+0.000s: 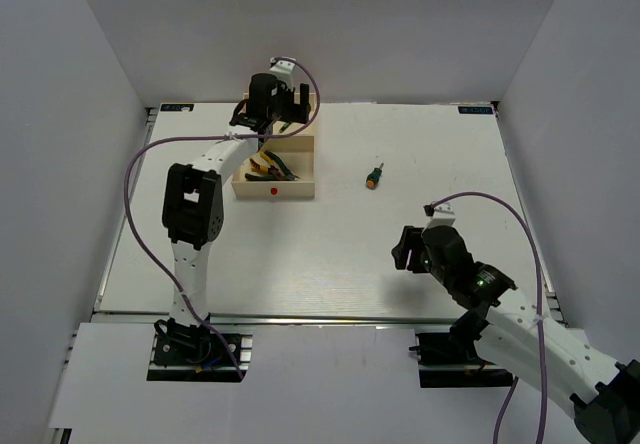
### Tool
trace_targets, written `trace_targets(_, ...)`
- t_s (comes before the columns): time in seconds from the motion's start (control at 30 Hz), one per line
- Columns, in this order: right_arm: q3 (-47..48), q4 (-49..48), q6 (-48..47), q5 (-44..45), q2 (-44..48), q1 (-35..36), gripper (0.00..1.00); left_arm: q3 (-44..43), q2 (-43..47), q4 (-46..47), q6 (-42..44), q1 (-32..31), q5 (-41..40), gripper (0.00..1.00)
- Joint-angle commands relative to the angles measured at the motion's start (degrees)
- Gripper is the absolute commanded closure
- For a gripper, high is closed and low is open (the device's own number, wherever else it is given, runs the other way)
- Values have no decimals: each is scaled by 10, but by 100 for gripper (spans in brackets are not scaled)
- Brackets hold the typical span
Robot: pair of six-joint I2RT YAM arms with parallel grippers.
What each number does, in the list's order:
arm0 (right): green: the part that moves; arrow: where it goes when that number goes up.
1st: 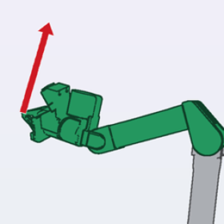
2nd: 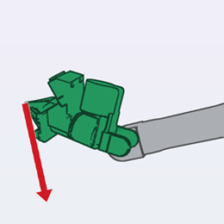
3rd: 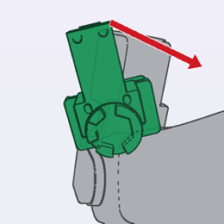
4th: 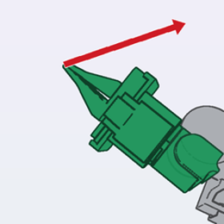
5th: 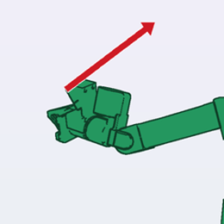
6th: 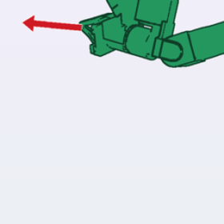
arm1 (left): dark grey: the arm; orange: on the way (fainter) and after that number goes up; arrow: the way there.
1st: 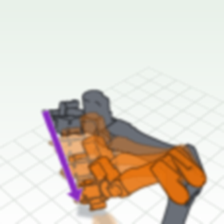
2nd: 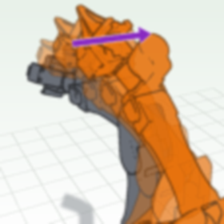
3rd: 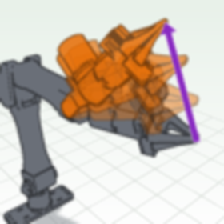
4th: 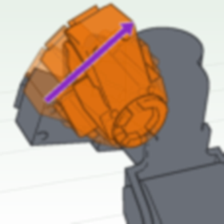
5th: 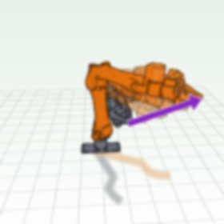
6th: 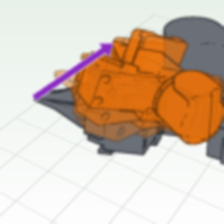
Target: Sort the tools into containers
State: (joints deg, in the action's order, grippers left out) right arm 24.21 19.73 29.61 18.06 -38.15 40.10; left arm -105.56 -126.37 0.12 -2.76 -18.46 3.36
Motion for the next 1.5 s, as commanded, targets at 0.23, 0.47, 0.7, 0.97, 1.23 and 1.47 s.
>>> trace_targets(0.23, 30, 47, 15, 10, 48, -1, 36, 64, 137, -116, 23, -88, 64, 7)
trace_targets(0.47, 41, 74, 40, 7, 58, 2, 36, 81, 124, -137, 5, -164, 57, 10)
trace_targets(0.7, 29, 73, 48, -9, 64, 0, 35, 60, 48, -139, -3, -227, 32, 10)
trace_targets(0.97, 26, 72, 50, -9, 60, 0, 36, 33, -22, -106, -46, -247, -25, 11)
trace_targets(1.23, 22, 70, 49, -12, 56, 1, 36, 14, -61, -64, -58, -252, -66, 12)
trace_targets(1.47, 21, 66, 48, -9, 53, 2, 35, -4, -99, -57, -67, -252, -59, 14)
